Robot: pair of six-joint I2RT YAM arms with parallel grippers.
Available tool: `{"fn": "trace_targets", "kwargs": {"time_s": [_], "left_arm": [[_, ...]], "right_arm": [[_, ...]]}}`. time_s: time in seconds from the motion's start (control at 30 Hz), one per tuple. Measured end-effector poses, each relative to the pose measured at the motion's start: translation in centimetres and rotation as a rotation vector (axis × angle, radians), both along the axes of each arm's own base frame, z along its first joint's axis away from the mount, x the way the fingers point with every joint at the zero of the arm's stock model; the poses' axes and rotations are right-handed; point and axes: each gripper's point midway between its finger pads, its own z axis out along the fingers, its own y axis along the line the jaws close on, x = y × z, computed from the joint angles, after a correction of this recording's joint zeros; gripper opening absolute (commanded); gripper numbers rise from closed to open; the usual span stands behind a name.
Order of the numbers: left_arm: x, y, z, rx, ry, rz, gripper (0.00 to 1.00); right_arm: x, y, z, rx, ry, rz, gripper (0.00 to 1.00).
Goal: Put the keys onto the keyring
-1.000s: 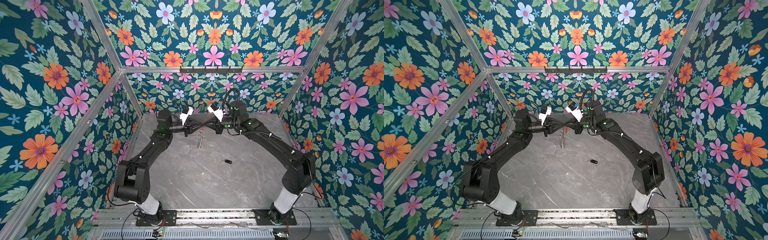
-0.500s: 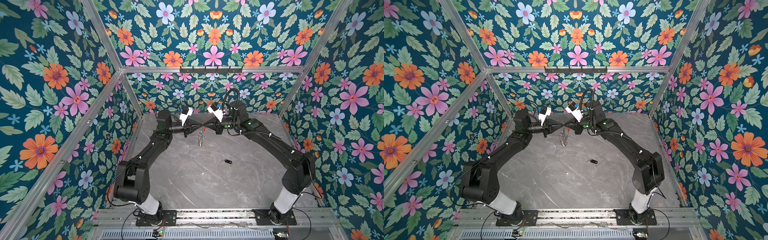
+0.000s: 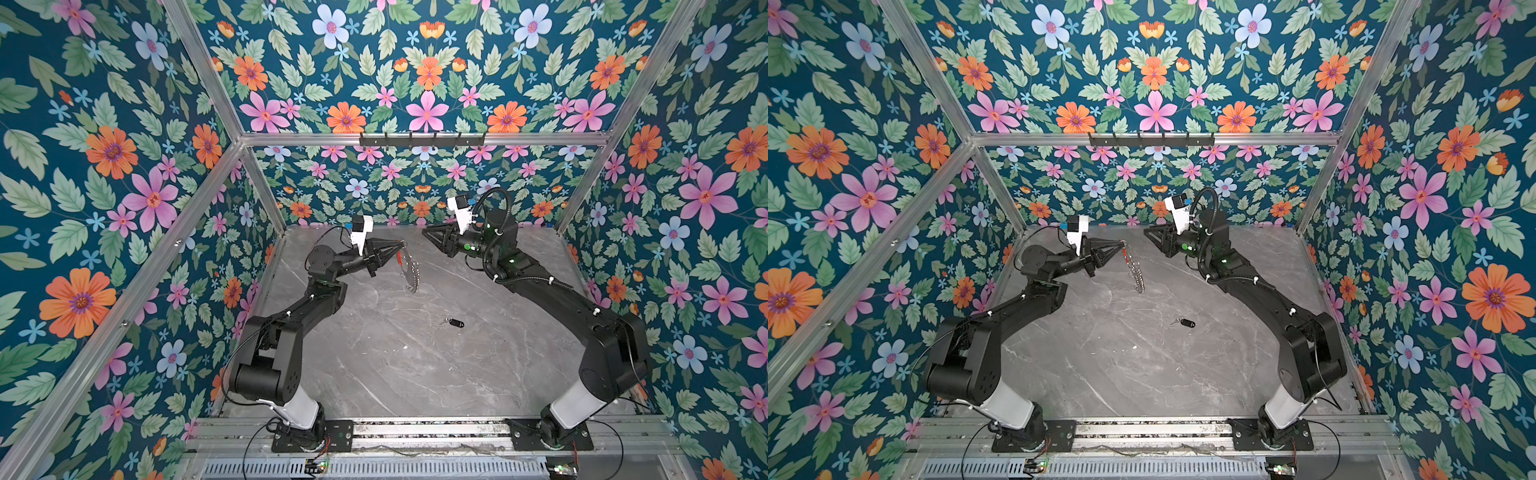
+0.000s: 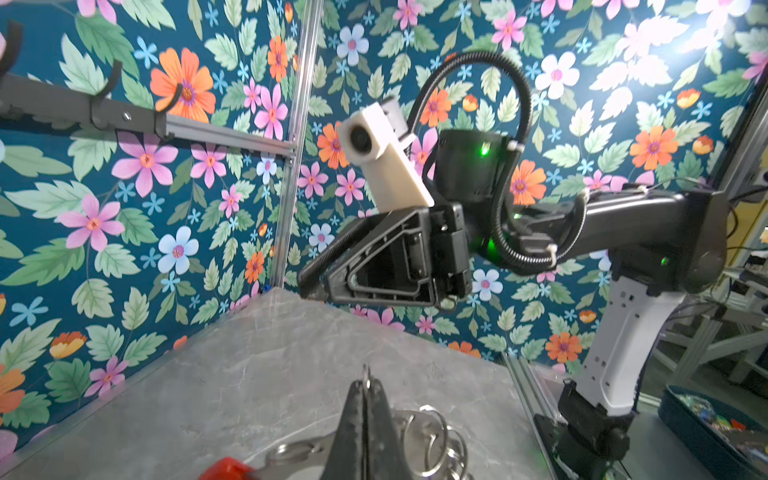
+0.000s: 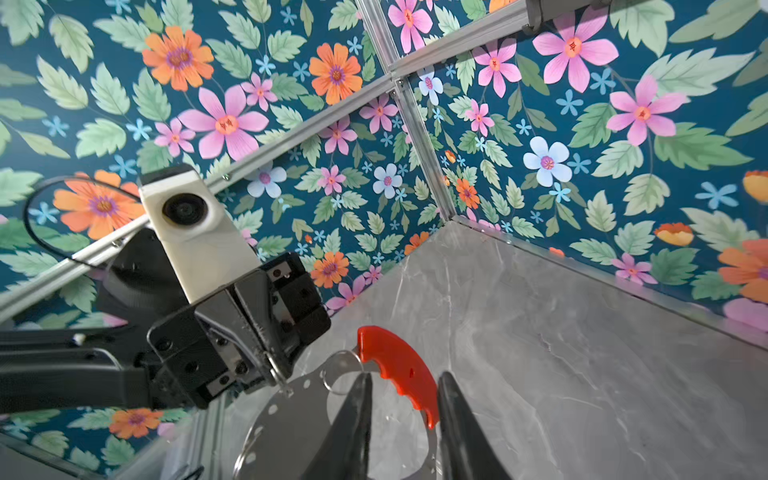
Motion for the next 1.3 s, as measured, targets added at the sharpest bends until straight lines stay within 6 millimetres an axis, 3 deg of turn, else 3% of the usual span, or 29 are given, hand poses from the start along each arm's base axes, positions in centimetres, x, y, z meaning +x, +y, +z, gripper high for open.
{"fn": "trace_targets", "kwargs": {"time_s": [0.33,0.5,0.63,0.73,0.8,0.87,0.97,1.1,1.3], "left_arm": [[0.5,0.0,1.1,-0.137,-0.011,0.024,0.00],[0.8,-0.3,0.9,-0.184,0.017,0.060,0.00],[0.6,-0.8,-0.2,-0.197,0.041,0.089,0.00],[0.4,-1.3,-1.3,-0.187,0.047,0.104,0.00],[0.1,-1.7,-1.9,-0.181,0.051,0.107,0.00],[-0.1,-1.9,-2.3,-0.180,0.058,0.114,0.00],[-0.1,-2.1,-2.5,-0.177,0.048,0.121,0.00],[0.0,-2.1,-3.2,-0.172,0.062,0.130,0.00],[-0.7,-1.9,-4.3,-0.157,0.092,0.136,0.00]], "right_arm": [[-1.3,3.8,-0.4,0.085,0.071,0.140,0.26],[-1.0,3.6,-1.4,0.087,0.112,0.128,0.28],[-0.6,1.8,-3.0,0.039,0.136,0.050,0.34],[1.3,-0.8,-6.3,-0.067,0.209,-0.113,0.34],[2.3,-3.0,-10.2,-0.174,0.289,-0.250,0.35],[2.0,-5.0,-14.7,-0.281,0.390,-0.355,0.37],[-0.2,-8.6,-21.1,-0.445,0.544,-0.476,0.38],[-2.7,-10.8,-25.1,-0.527,0.680,-0.545,0.38],[-5.2,-10.9,-29.1,-0.542,0.933,-0.604,0.43]]}}
